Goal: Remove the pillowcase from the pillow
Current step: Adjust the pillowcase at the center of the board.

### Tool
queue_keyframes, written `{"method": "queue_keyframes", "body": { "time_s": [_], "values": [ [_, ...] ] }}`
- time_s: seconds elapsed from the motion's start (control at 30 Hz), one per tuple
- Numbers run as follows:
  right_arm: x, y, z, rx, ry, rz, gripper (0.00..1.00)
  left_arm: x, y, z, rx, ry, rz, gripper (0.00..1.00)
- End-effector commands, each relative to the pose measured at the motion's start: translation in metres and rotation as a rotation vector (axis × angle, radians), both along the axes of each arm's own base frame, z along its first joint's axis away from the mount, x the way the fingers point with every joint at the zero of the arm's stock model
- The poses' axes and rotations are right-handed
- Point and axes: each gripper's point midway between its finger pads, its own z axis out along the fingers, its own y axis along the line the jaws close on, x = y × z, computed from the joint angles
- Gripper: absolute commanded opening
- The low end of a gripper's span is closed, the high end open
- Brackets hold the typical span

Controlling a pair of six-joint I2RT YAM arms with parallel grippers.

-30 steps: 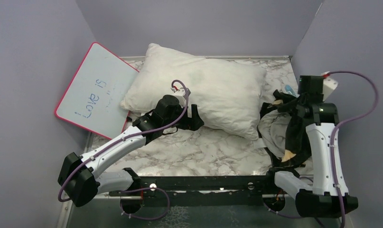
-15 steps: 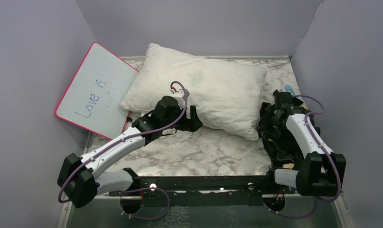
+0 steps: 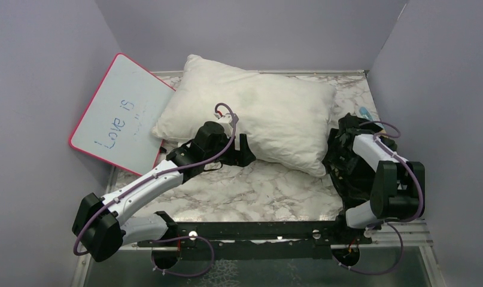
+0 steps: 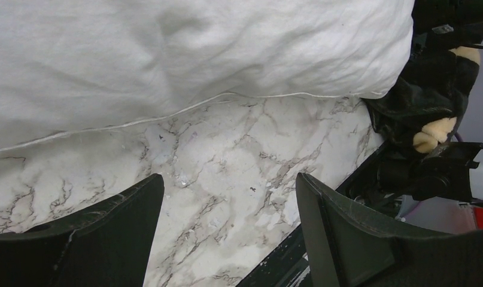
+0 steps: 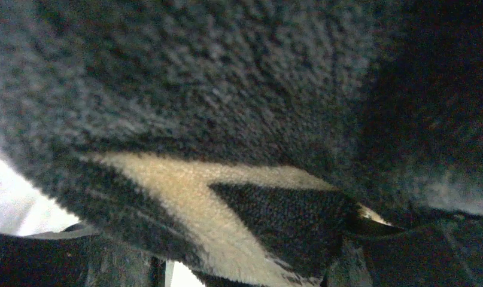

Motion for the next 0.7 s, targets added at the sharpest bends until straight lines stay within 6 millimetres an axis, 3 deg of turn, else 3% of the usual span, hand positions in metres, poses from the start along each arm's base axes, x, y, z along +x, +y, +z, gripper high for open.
{"method": "queue_keyframes", "body": {
  "time_s": [0.0, 0.17, 0.2, 0.27, 0.37, 0.47, 0.67],
  "values": [
    [0.002, -0.023, -0.017, -0.126, 0.004, -0.070, 0.63, -0.004, -0.002, 0.000, -0.018, 0.016, -0.017, 0.83],
    [0.008, -0.028, -0.026, -0.157, 0.009, -0.102, 0.41, -0.005, -0.003, -0.002, -0.019, 0.026, -0.023, 0.83],
    [0.010, -0.029, -0.027, -0.157, 0.006, -0.103, 0.33, -0.005, -0.002, -0.002, -0.018, 0.027, -0.020, 0.83],
    [0.010, -0.031, -0.026, -0.170, 0.014, -0.108, 0.06, -0.006, -0.002, -0.003, -0.017, 0.028, -0.024, 0.83],
    [0.014, -0.036, -0.009, -0.198, -0.026, -0.128, 0.00, -0.006, -0.001, -0.005, -0.012, 0.032, -0.024, 0.83],
    [0.023, -0.047, 0.048, -0.252, -0.131, -0.149, 0.01, -0.007, -0.001, -0.007, -0.004, 0.036, -0.027, 0.83],
    [0.047, -0.069, 0.205, -0.348, -0.506, -0.175, 0.01, -0.004, 0.000, -0.007, 0.004, 0.031, -0.016, 0.83]
  ]
}}
